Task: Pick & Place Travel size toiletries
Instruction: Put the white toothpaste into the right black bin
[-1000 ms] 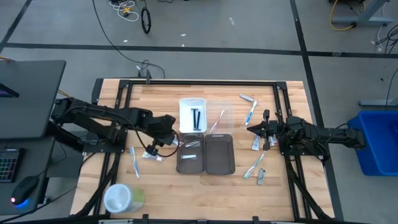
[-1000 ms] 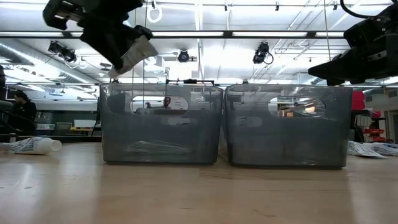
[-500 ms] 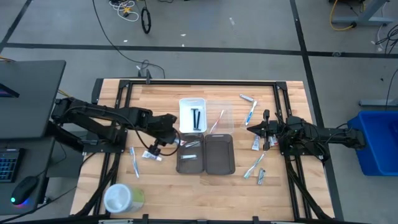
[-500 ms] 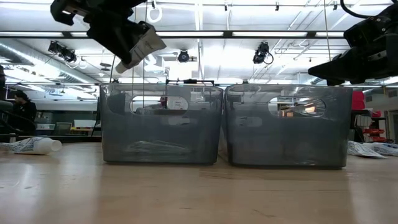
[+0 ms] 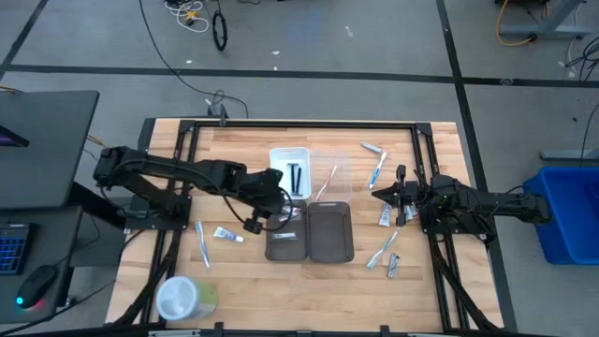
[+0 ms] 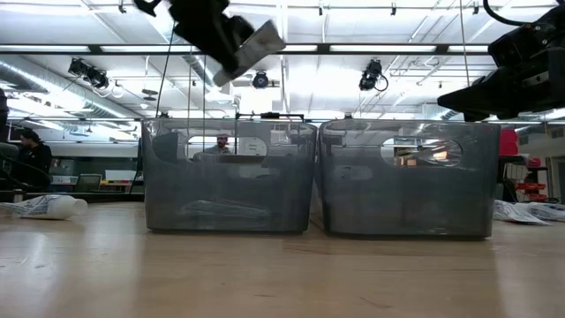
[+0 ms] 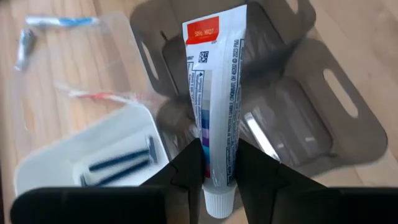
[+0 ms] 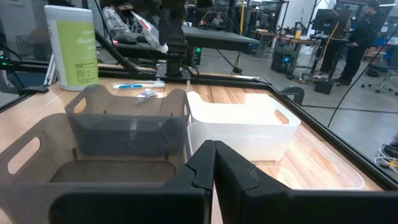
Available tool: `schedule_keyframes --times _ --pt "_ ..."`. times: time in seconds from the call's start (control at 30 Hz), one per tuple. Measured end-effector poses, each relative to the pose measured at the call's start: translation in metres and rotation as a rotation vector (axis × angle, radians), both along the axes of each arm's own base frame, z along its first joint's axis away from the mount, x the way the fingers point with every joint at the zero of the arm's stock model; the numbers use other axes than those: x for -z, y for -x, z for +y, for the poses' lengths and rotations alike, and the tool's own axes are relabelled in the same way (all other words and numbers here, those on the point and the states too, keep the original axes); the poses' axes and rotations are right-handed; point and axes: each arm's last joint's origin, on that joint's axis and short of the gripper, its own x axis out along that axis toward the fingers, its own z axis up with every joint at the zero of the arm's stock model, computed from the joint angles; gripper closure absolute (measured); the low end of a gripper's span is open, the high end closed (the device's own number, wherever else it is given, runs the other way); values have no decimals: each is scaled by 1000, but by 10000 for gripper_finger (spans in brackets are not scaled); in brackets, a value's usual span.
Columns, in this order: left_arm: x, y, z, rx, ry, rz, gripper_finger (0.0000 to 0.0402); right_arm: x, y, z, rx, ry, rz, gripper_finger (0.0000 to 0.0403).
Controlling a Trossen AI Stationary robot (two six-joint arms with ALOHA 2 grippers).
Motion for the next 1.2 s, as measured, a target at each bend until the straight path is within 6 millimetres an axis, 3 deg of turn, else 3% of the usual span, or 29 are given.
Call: schedule_keyframes --times 0.47,0.77,1.2 --pt "-5 -2 -9 -8 3 -22 313 0 0 0 0 0 1 390" --pt "1 -41 -13 -41 -14 -44 313 0 0 0 0 0 0 390" --pt "-10 -90 -19 -40 6 -173 313 0 0 0 0 0 2 390"
